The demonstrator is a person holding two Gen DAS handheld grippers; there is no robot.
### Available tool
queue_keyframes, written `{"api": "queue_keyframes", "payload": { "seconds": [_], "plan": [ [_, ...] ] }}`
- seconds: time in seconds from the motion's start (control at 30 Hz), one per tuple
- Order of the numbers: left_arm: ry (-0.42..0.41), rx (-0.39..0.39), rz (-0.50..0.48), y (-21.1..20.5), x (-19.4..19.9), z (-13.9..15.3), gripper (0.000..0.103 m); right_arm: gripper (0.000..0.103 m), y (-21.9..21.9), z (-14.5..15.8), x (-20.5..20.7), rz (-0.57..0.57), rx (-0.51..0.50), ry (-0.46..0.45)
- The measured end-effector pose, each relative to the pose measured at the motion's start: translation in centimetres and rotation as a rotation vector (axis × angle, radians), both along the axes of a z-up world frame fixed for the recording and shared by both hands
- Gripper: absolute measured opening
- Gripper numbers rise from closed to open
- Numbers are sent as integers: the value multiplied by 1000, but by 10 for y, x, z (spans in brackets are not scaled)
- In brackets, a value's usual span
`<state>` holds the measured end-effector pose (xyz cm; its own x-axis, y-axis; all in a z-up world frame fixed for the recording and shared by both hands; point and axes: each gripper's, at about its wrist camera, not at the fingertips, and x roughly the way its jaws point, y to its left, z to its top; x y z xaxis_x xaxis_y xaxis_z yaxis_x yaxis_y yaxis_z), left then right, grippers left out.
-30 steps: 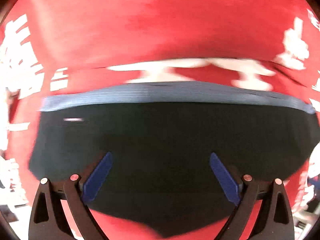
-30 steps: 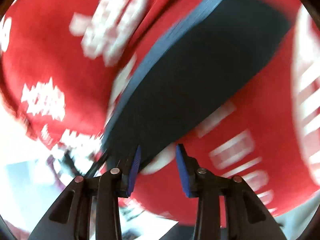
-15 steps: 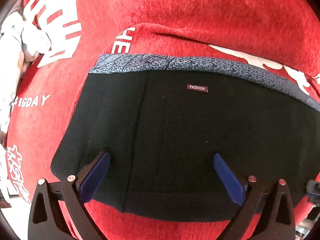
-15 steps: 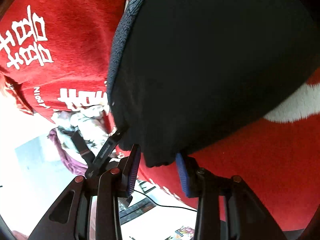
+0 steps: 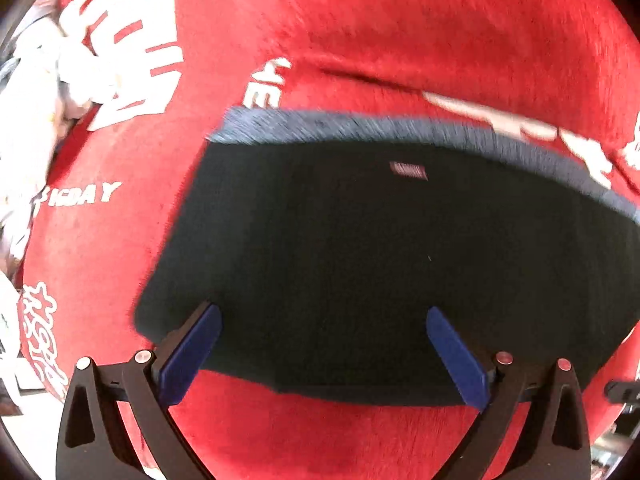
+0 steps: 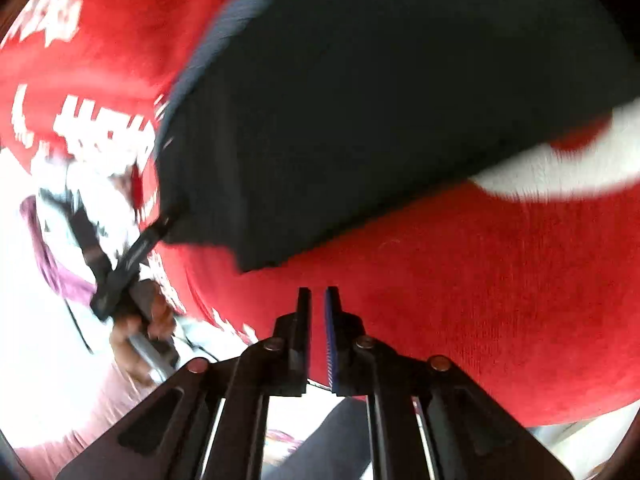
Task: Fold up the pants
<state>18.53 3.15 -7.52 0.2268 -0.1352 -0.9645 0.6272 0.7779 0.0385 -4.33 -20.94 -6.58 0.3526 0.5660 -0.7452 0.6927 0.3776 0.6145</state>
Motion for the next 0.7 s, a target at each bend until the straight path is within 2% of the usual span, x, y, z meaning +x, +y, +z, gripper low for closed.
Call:
{"api": "queue_keyframes", "payload": {
  "seconds": [0.07,0.13,0.17,0.27,0.37,0.43,0.47,0.6,0.7],
  "plan": [
    [-20,-19,36,8,12,8,103,53,-4,30,31,104,-131,-59],
    [-35,-36,86,21,31,13,103,54,-8,48,65,153,-196,-138],
    [-37,-38,104,26,38,12,103,54,-10,55,96,195,-211,-195],
    [-39,-29,160,50,67,5,103,54,-5,58,170,288,-248,-255],
    [44,-73,174,71,87,-8,103,54,14,49,242,406,-271,-281],
    [164,-140,132,79,94,-21,103,54,32,39,289,506,-289,-282],
    [193,-157,107,80,94,-24,103,54,46,31,315,574,-320,-282],
    [212,-181,-43,71,85,-36,103,54,72,7,362,664,-327,-270],
    [231,-209,-44,71,82,-41,103,54,79,-19,386,651,-300,-214]
  ]
}}
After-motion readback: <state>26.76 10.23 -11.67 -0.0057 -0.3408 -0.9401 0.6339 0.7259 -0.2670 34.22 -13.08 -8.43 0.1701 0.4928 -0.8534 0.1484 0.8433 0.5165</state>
